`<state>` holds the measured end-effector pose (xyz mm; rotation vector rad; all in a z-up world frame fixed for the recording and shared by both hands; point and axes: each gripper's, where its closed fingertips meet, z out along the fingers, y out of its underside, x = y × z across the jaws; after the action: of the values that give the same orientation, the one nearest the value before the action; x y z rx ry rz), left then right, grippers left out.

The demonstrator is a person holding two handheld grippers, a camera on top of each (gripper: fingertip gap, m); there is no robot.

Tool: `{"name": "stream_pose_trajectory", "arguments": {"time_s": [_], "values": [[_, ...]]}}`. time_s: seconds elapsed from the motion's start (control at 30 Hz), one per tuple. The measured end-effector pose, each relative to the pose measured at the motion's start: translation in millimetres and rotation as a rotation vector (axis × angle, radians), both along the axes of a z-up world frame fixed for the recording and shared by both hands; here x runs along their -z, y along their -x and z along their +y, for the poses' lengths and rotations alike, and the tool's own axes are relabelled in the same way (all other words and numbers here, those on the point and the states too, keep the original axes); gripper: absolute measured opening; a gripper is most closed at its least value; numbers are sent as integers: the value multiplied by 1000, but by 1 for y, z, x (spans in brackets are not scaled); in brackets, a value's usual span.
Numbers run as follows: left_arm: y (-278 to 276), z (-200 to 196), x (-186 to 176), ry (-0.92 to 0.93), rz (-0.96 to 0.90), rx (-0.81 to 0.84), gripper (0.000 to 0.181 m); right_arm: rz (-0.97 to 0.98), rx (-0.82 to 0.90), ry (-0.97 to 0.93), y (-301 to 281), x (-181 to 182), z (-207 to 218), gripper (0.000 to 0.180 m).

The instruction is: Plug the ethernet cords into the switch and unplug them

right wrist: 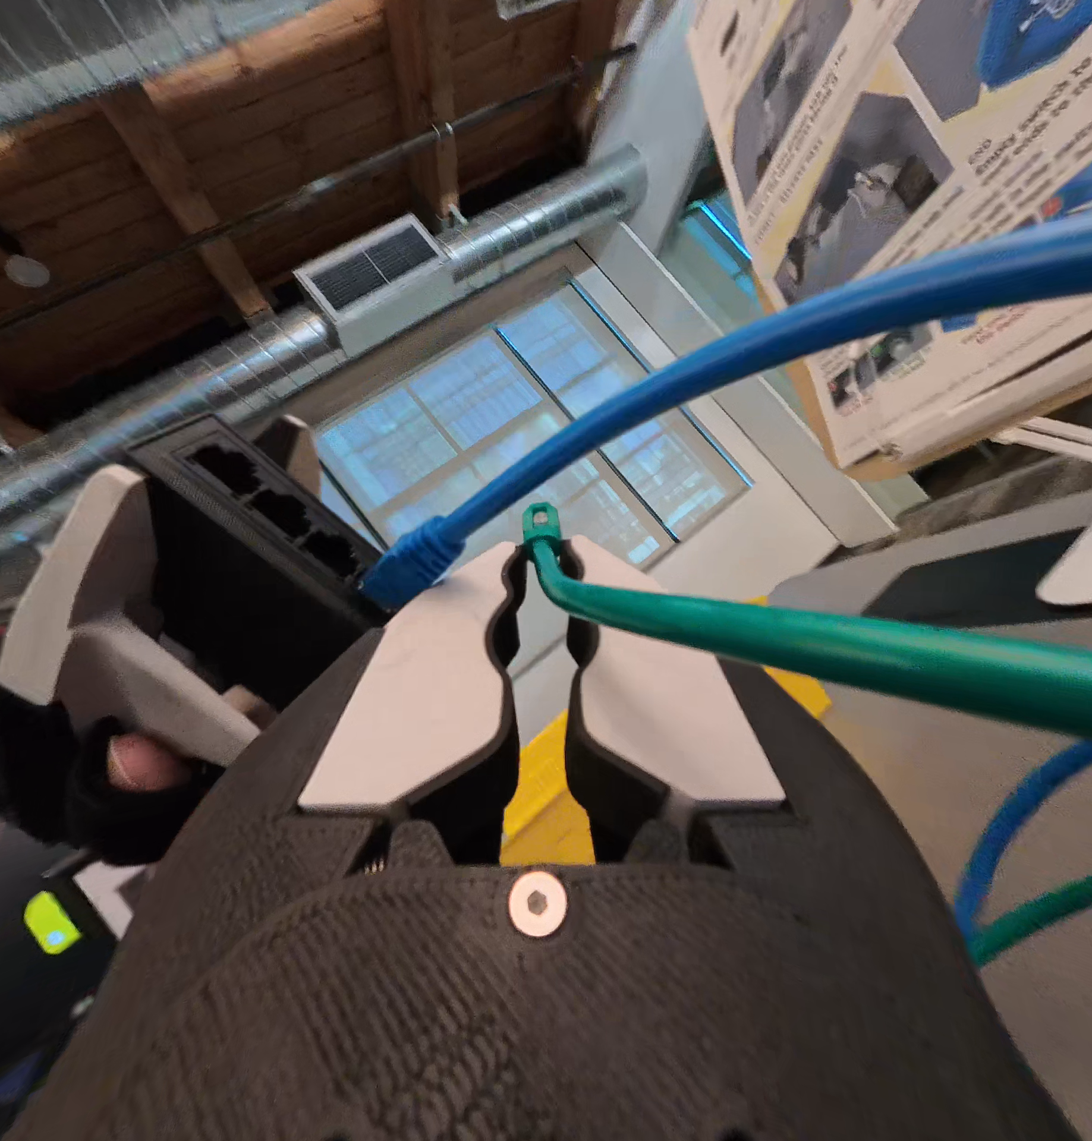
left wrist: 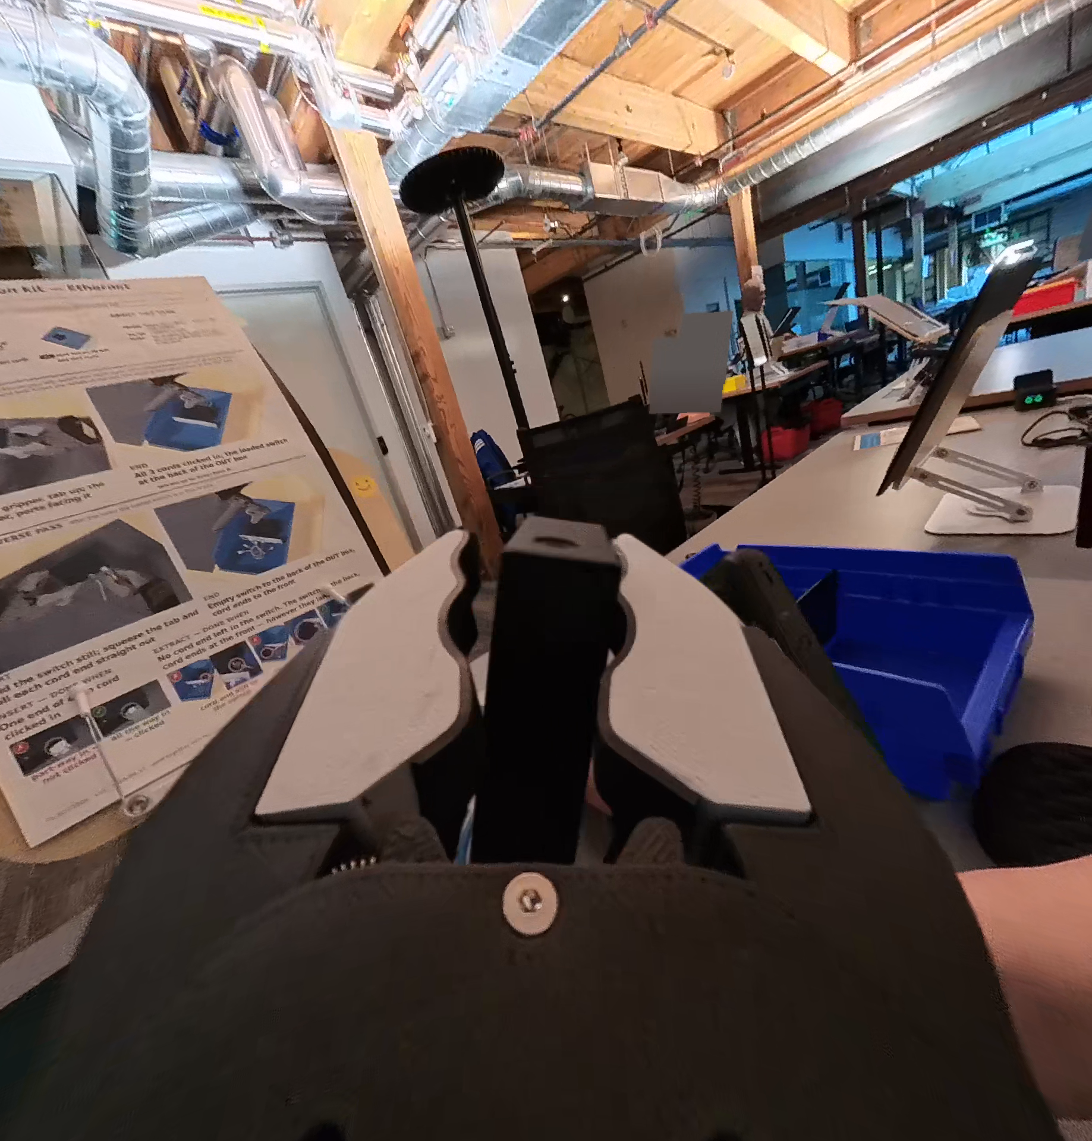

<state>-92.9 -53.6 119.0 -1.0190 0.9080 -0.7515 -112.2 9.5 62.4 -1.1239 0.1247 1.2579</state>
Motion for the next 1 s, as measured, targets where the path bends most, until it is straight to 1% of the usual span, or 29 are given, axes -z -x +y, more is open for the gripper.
{"name": "stream_pose_trajectory", "arguments": {"time_s": [0.03,0.17,0.2,0.23,0.37,0.5,0.6,0.67,0.77,0.8,0.93,1.0], "values": [[-1,1,2,-2,6,-11,31,-38,6,17,2,2,1,11],[1,1,2,-18,41,-21,28,-57,-20,40,5,3,1,11],[1,1,2,-20,56,-18,33,-65,-9,33,4,2,1,11],[1,3,3,-21,75,-26,28,-67,-2,30,2,1,1,11],[0,7,9,18,142,-30,30,14,-31,57,-6,1,4,11],[-2,13,19,109,205,-23,30,97,-43,88,-18,4,9,11],[1,10,14,64,200,-20,30,110,-91,86,-14,1,7,11],[5,10,7,21,177,-46,29,66,-133,92,-3,1,6,11],[8,11,1,32,128,-36,29,3,-125,152,10,16,8,11],[8,12,2,45,123,-27,29,5,-148,182,19,23,7,11],[5,10,2,38,78,8,29,110,-307,260,51,30,-6,11],[3,8,1,37,53,24,30,133,-310,263,52,28,-9,11]]}}
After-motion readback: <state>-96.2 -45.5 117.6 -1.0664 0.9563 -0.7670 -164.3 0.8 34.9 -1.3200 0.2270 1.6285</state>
